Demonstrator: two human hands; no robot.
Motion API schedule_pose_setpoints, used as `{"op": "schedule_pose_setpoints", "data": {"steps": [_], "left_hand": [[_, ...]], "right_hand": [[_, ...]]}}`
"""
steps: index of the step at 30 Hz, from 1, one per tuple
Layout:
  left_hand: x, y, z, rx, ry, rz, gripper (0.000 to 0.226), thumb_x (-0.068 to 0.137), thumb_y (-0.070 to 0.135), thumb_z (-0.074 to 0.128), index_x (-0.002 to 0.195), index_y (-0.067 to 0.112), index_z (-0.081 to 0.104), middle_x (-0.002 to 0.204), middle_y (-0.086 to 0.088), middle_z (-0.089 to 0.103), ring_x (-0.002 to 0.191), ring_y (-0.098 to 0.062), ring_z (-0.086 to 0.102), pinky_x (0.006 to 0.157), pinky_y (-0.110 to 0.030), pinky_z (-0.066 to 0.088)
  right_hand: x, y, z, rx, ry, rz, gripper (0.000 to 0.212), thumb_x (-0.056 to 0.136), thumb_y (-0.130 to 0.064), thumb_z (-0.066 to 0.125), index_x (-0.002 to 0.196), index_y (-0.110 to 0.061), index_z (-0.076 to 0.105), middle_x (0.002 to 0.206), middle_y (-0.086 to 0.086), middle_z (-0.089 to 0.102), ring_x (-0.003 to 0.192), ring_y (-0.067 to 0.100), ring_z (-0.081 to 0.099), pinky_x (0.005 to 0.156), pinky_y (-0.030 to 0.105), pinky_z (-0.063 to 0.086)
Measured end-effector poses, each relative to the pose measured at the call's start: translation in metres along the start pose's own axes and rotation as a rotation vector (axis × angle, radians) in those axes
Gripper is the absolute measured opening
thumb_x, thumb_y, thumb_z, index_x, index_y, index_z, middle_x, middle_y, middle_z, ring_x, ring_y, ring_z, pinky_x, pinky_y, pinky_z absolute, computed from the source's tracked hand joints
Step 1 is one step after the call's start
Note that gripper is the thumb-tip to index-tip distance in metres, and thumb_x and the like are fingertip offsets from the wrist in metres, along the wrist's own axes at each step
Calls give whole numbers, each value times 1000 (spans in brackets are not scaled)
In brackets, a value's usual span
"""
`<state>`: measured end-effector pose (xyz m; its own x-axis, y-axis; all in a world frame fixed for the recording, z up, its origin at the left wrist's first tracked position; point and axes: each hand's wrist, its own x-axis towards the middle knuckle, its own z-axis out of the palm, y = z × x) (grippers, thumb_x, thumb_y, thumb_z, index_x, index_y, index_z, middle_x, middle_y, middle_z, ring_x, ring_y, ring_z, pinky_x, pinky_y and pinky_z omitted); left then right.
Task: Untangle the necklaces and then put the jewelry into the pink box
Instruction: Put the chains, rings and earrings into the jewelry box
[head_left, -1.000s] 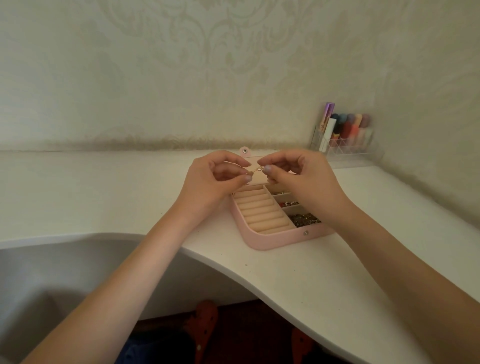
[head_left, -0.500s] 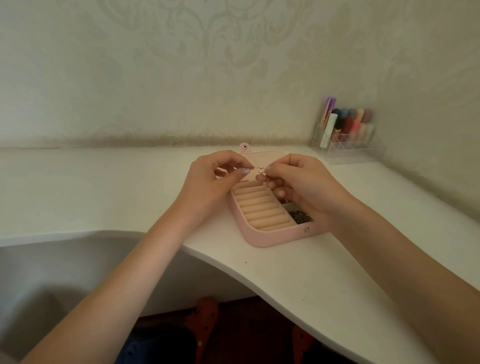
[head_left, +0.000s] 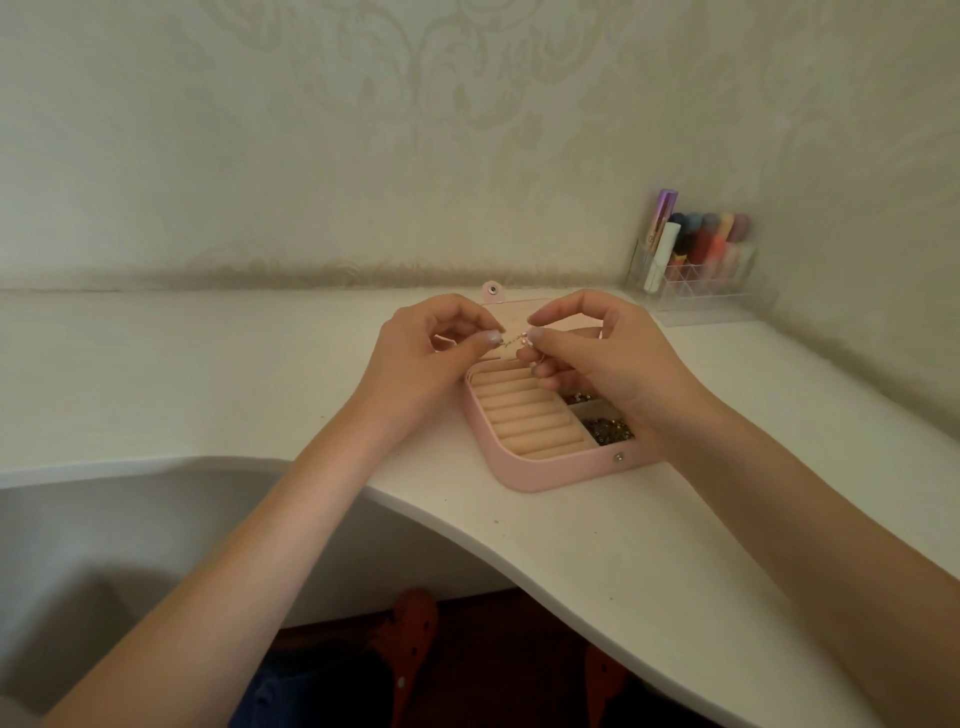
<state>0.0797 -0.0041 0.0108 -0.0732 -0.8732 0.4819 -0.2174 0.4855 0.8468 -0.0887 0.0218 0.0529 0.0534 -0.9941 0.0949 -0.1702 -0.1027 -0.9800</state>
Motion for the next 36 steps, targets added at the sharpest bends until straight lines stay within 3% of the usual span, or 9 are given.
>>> {"op": "schedule_pose_setpoints", "data": {"steps": [5, 11, 14, 17, 21, 24, 28, 33, 36], "left_hand": [[0, 2, 0, -31, -4, -13, 14, 81, 10, 72, 76, 22, 67, 68, 14, 67, 68, -4, 60, 71, -26, 44], [-2, 7, -1, -77, -38, -33, 12, 81, 6, 71, 79, 18, 69, 70, 12, 70, 70, -2, 62, 71, -16, 45], [-4, 6, -1, -56, -55, -29, 11, 80, 8, 73, 82, 19, 73, 77, 7, 72, 75, -6, 64, 75, -23, 46], [-3, 3, -2, 26, -41, -4, 13, 80, 12, 74, 81, 25, 74, 81, 6, 74, 76, -6, 64, 78, -28, 45], [-3, 2, 0, 79, -45, 6, 15, 79, 11, 74, 80, 26, 74, 78, 13, 73, 73, 0, 62, 75, -21, 44], [-2, 1, 0, 102, -36, 17, 16, 79, 11, 74, 79, 27, 74, 76, 14, 72, 73, 0, 61, 72, -18, 43], [-2, 1, 0, 154, -8, 45, 15, 81, 11, 72, 80, 26, 73, 77, 12, 71, 70, 4, 59, 69, -8, 38], [1, -2, 1, 275, -26, 59, 15, 80, 11, 72, 82, 25, 74, 76, 17, 68, 70, 7, 55, 69, -4, 34], [2, -2, 0, 323, -42, 62, 15, 79, 12, 73, 82, 27, 74, 75, 17, 67, 71, 6, 54, 68, -4, 34]], "right_hand": [[-1, 2, -1, 42, -14, -31, 15, 84, -5, 68, 98, 0, 68, 81, 14, 72, 58, 8, 64, 59, 16, 54], [1, 5, -1, -98, 35, -140, 14, 84, -7, 68, 97, -2, 66, 76, 13, 72, 56, 7, 64, 56, 17, 53], [2, 7, -2, -254, 33, -201, 9, 85, -11, 68, 93, -7, 71, 72, 7, 72, 58, 9, 66, 59, 19, 54], [3, 10, -2, -570, 71, -308, 6, 84, -22, 69, 87, -17, 72, 73, -2, 70, 66, 9, 65, 69, 26, 55], [1, 9, -1, -857, 45, -406, 13, 87, -27, 65, 91, -16, 71, 83, -1, 68, 81, 13, 60, 80, 32, 49], [1, 10, -1, -840, 40, -431, 13, 86, -27, 67, 90, -16, 72, 83, -3, 69, 77, 8, 58, 77, 24, 47], [4, 12, 1, -635, 65, -382, 6, 81, -27, 73, 84, -22, 73, 78, -11, 67, 72, 1, 59, 66, 7, 42], [6, 19, 2, -682, 61, -391, 13, 79, -31, 75, 86, -20, 74, 78, -7, 68, 72, 4, 59, 69, 16, 47], [5, 19, 3, -715, 43, -408, 12, 79, -29, 74, 85, -18, 74, 73, -9, 64, 66, 2, 54, 64, 11, 42]]}}
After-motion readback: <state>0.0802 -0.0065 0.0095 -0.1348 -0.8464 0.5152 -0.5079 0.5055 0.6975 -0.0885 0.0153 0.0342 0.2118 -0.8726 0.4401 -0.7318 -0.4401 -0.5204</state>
